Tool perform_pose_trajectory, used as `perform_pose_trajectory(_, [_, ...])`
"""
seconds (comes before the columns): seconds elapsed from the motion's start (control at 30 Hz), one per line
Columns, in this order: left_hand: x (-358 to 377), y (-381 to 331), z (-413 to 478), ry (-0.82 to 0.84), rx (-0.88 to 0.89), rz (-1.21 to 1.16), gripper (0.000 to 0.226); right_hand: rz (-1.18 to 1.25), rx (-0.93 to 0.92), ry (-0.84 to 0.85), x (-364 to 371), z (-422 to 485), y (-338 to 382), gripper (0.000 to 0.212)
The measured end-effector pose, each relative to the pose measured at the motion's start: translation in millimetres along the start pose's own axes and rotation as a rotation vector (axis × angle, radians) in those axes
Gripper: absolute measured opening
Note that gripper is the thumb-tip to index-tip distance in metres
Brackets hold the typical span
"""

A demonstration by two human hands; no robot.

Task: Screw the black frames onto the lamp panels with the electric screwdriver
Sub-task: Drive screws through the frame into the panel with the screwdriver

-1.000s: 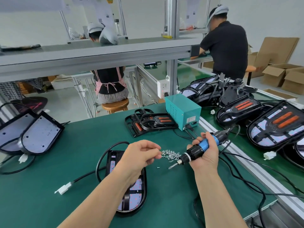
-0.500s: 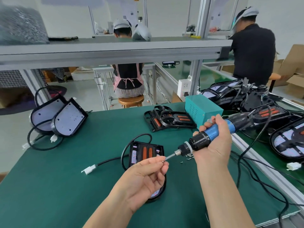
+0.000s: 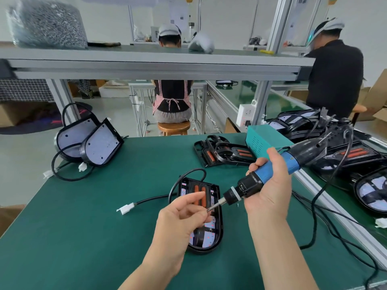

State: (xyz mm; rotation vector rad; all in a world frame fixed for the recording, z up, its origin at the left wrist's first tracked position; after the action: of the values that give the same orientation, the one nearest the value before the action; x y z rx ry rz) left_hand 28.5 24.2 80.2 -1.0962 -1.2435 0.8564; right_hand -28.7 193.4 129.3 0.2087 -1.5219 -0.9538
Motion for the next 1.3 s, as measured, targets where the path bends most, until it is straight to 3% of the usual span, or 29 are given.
perform_pose_trajectory(0.2, [-0.7, 7.7, -11.3, -0.116, 0.245, 0.341, 0.061, -0.045, 0.021, -0.133, 3.4, -4.0, -12.4, 0.019])
perform_pose_trajectory(0.33, [-2.6, 9.8, -15.8, -0.162, 0.332, 0.531, 0.059, -0.048, 0.055, -0.156, 2.5, -5.6, -17.8, 0.021])
perform_pose_trajectory(0.63, [-15.2, 19.0, -13.3, -0.185, 0.257, 0.412, 0.053, -0.058, 0.055, -0.152, 9.2, -1.3, -22.8, 0.016])
perform_pose_trajectory(0.77, [-25.4, 22.5, -16.9, -0.341, 0.303, 0.628, 0.053, -0.08, 0.044, -0.127, 10.5, 0.6, -25.3, 0.014])
perform_pose_trajectory(0.87, [-35.3, 28.5, -21.4, -0.386, 0.167, 0.657, 0.053, -0.099, 0.029, -0.086, 12.4, 0.6, -28.4, 0.014])
perform_pose_trajectory(1.0, [-32.1, 32.8, -18.1, -0.161, -0.157, 0.727, 0.075, -0.124, -0.006, -0.015, 15.7, -0.9, -36.3, 0.014])
perform_pose_trajectory(1.3, [-28.3, 37.7, -3.4, -0.124, -0.294, 0.765, 0.062, -0.279, -0.073, 0.147, 28.5, -13.6, -51.9, 0.019])
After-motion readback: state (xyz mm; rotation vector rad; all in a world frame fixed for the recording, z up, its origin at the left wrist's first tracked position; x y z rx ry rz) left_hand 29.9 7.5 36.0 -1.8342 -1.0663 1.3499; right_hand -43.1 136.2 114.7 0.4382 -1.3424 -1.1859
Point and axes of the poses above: each hand's wrist, its own z-axis towards the middle knuckle, its own x-axis out of the palm, y = z × x, the point moved 1 cm from there along z, towards the middle knuckle, and after that the axes turned 11 degrees about y, right-handed, at the moved point
